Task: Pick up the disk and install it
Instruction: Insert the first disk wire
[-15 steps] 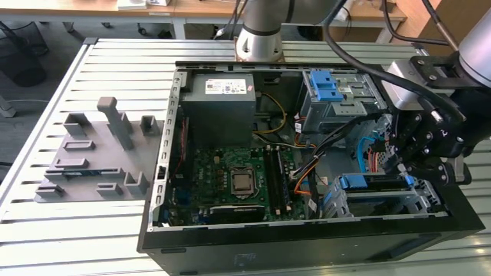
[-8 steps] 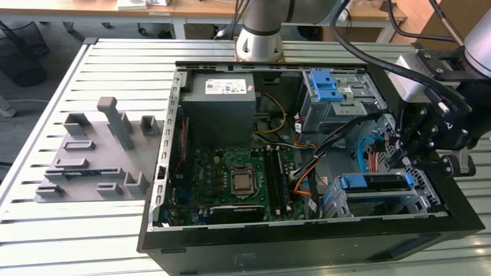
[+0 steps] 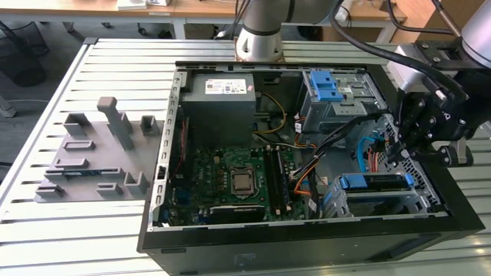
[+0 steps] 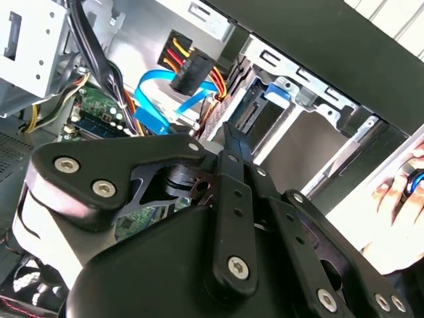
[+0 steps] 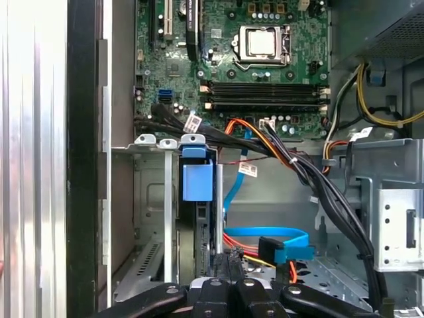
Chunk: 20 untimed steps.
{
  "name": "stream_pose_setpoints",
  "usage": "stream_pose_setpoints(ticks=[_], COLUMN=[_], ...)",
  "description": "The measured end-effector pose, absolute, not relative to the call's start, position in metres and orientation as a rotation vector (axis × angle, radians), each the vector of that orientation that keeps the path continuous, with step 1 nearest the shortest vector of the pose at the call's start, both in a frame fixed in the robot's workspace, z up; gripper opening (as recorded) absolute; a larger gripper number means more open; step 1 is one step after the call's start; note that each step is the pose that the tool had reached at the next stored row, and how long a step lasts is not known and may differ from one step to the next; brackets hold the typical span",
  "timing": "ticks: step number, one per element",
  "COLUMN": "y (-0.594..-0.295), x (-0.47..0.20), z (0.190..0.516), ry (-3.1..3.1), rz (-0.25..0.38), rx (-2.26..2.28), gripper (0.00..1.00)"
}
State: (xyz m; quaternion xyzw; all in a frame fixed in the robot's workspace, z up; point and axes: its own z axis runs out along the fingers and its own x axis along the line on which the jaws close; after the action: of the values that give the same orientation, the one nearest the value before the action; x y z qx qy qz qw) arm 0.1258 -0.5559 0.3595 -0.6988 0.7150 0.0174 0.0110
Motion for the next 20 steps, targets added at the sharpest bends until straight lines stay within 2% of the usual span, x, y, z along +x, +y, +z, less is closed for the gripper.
stream_pose_setpoints(ticks=[20], y=[-0.543], x=[0.135], z=[0.362], ry=[2.250], rz=[0.057], rx=[-2.159], gripper=[0.12])
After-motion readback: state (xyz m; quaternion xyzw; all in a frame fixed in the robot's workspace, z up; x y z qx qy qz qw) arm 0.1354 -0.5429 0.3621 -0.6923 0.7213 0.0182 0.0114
